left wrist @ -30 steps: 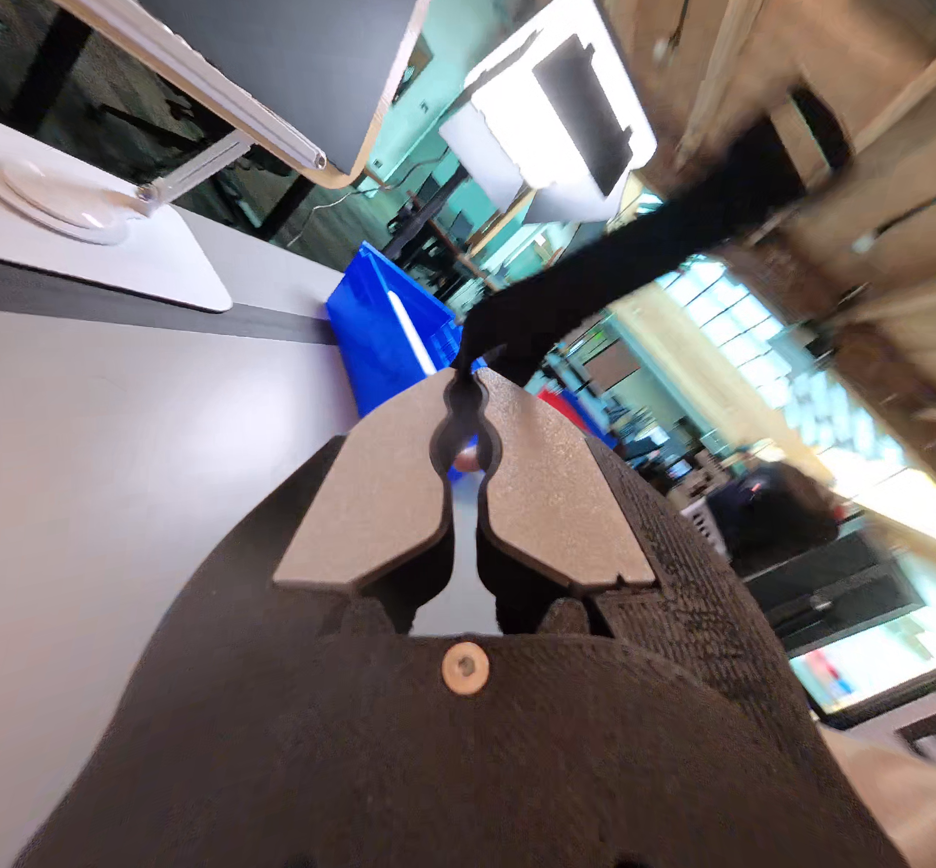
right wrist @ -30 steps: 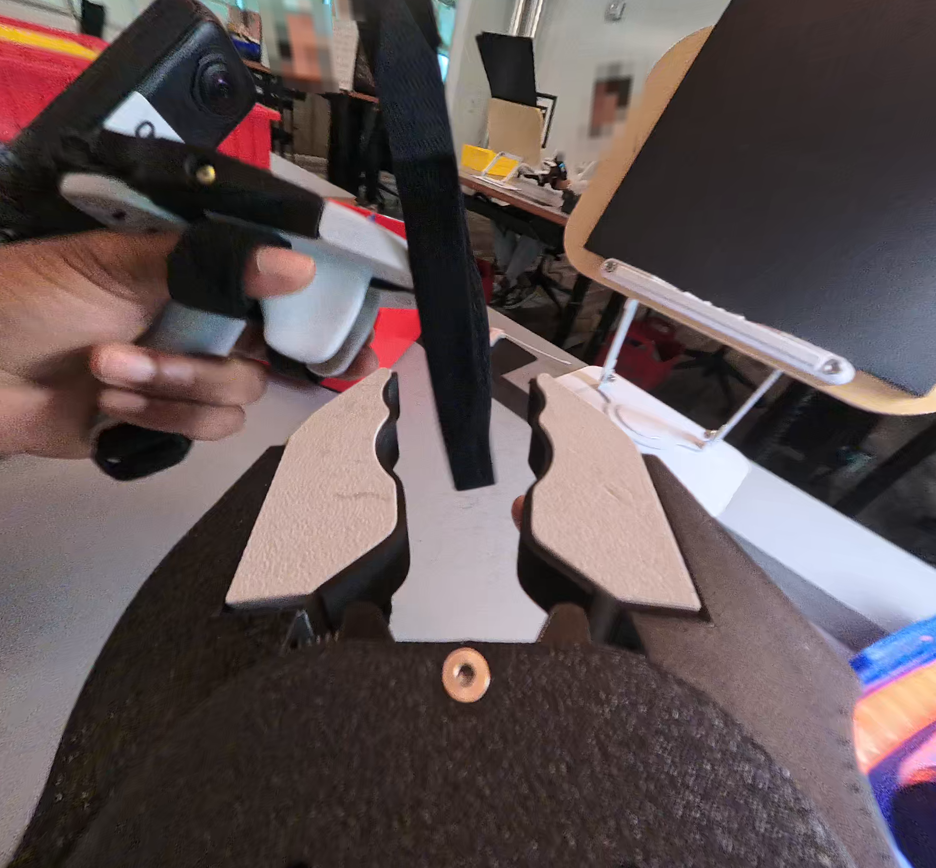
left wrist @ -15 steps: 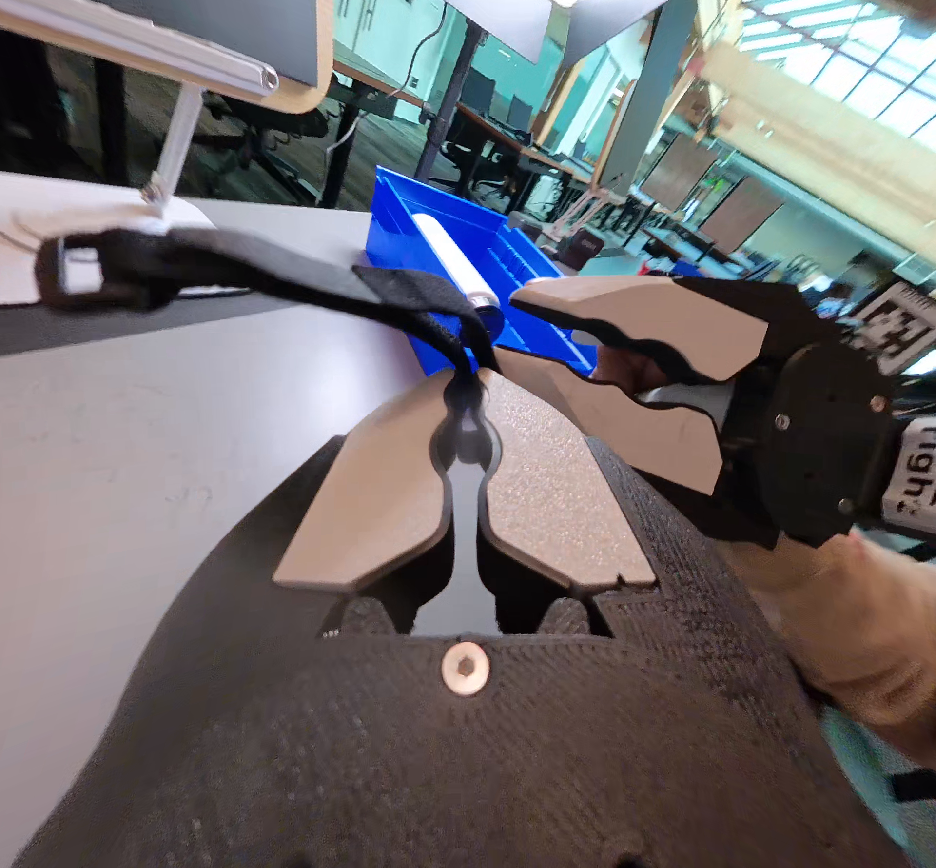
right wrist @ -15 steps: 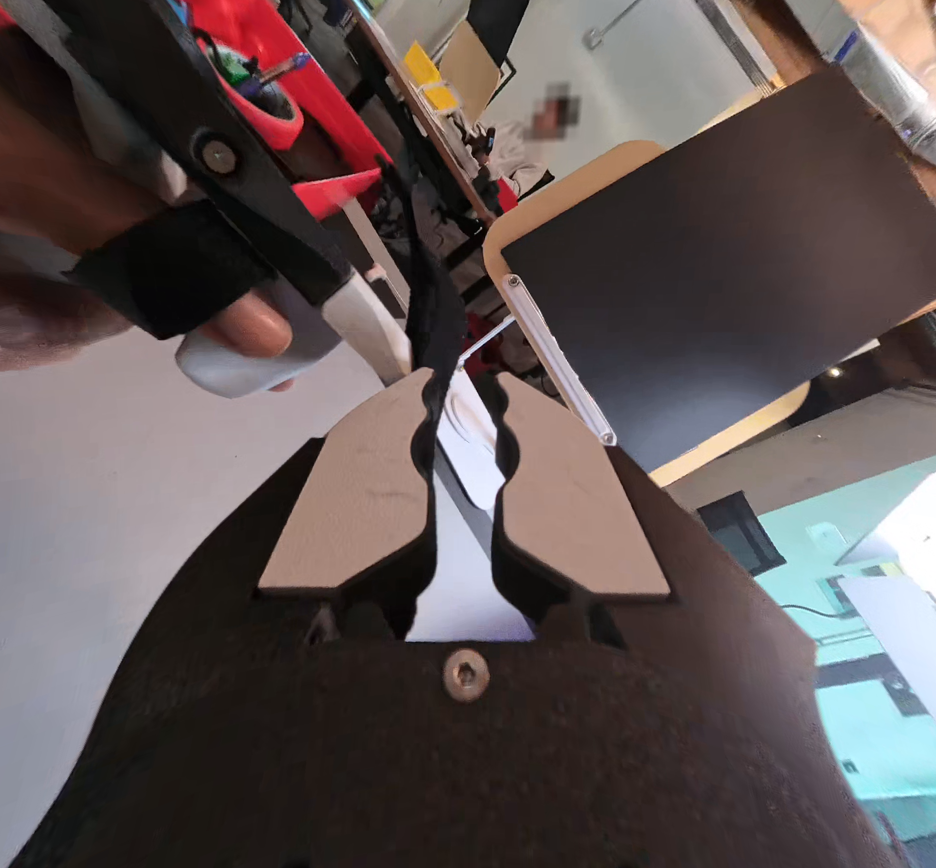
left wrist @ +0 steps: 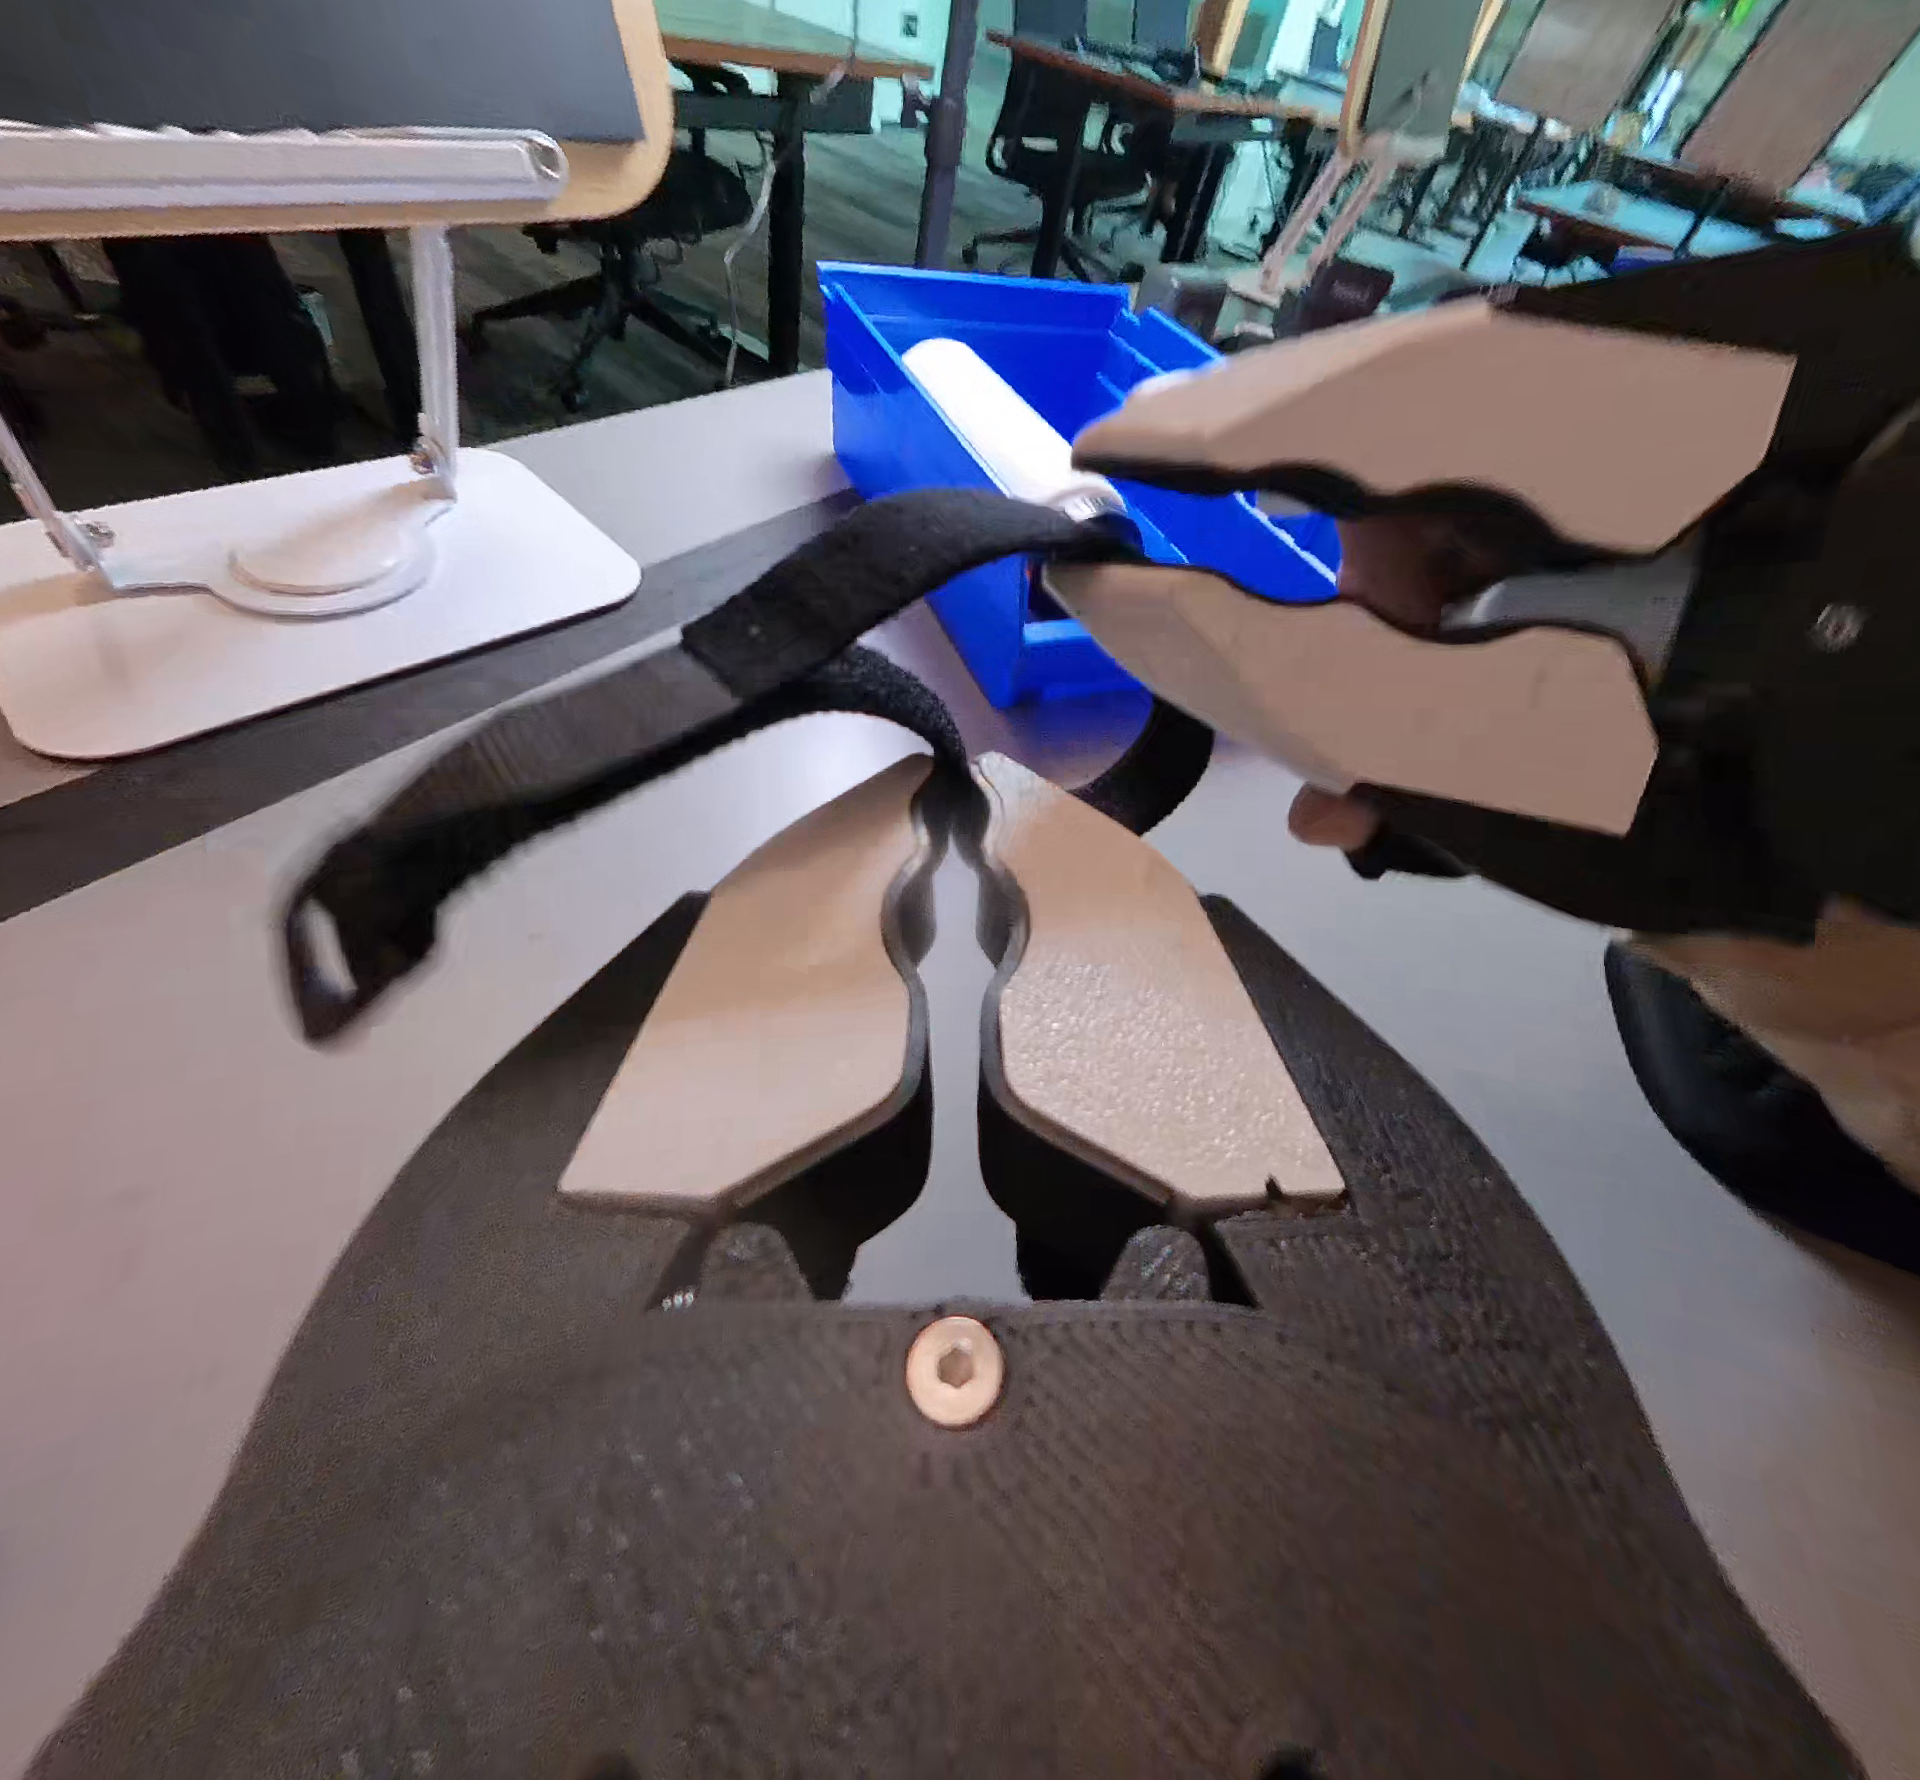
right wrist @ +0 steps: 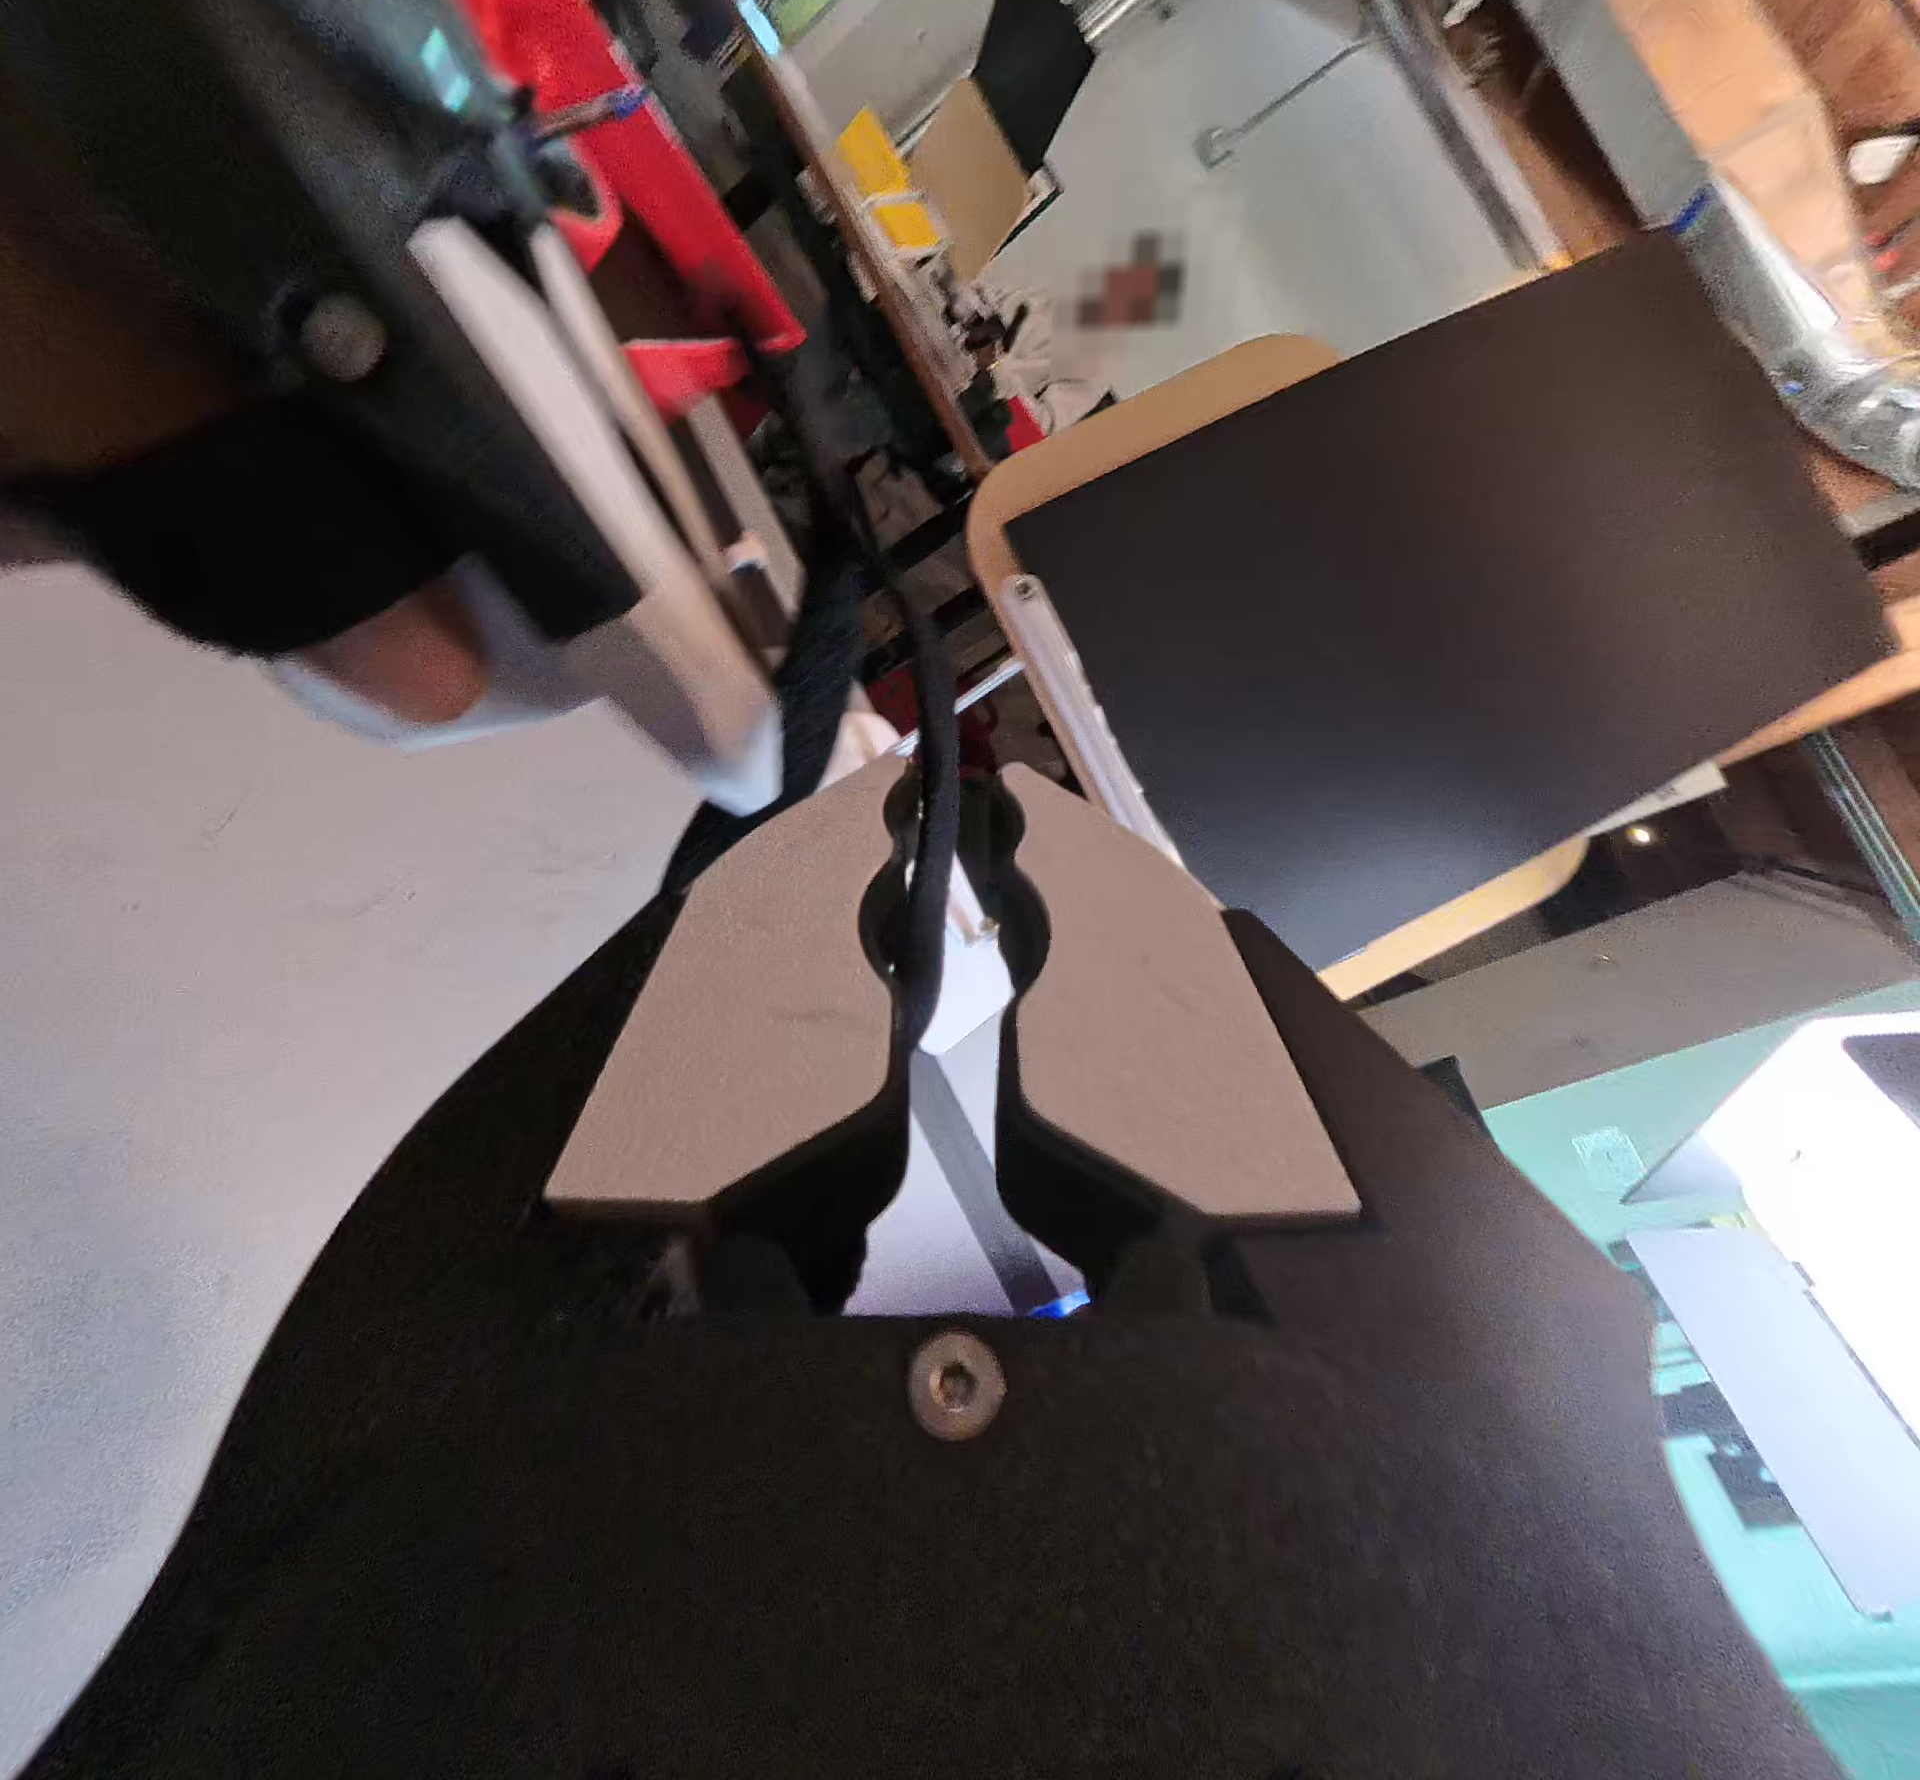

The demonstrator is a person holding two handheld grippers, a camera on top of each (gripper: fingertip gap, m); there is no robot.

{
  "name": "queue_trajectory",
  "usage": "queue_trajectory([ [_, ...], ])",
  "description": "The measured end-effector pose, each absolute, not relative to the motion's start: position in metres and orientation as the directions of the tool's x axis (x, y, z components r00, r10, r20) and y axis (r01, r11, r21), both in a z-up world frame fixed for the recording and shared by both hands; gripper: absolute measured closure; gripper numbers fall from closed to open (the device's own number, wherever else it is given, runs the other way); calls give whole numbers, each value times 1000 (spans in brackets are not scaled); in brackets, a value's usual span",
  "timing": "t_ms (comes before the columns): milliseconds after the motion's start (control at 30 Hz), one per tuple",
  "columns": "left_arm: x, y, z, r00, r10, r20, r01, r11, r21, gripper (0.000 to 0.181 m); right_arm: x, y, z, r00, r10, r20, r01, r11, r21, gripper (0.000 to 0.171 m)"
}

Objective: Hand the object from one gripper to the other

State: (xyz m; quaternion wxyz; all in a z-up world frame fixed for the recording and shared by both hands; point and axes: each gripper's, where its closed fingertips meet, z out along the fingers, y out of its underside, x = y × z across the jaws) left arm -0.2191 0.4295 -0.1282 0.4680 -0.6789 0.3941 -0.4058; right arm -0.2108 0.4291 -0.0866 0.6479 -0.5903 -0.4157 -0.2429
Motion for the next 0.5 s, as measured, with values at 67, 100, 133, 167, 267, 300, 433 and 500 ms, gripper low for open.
queue_trajectory([
  [67,-215,423,-128,333,-933,136,-178,-204,-963,179,-210,426,-82,538,193,820,798,195,-570,156],
  [100,-213,419,-126,326,-941,92,-193,-162,-968,179,-210,427,-84,528,206,824,806,185,-563,152],
  [133,-210,414,-127,318,-947,37,-221,-112,-969,179,-211,427,-90,508,227,831,817,179,-548,150],
  [167,-208,411,-129,314,-949,-26,-255,-59,-965,179,-211,429,-93,494,220,841,829,174,-532,149],
  [267,-203,403,-142,279,-946,-166,-360,57,-931,179,-213,429,-94,473,204,857,841,187,-509,153],
  [300,-201,399,-147,245,-955,-167,-379,64,-923,179,-214,429,-95,470,211,857,841,187,-507,156],
  [433,-211,379,-169,57,-998,29,-531,-55,-846,162,-198,433,-106,439,261,860,873,104,-477,168],
  [500,-223,385,-152,60,-995,82,-509,-101,-855,166,-186,434,-112,440,311,842,877,50,-477,169],
])
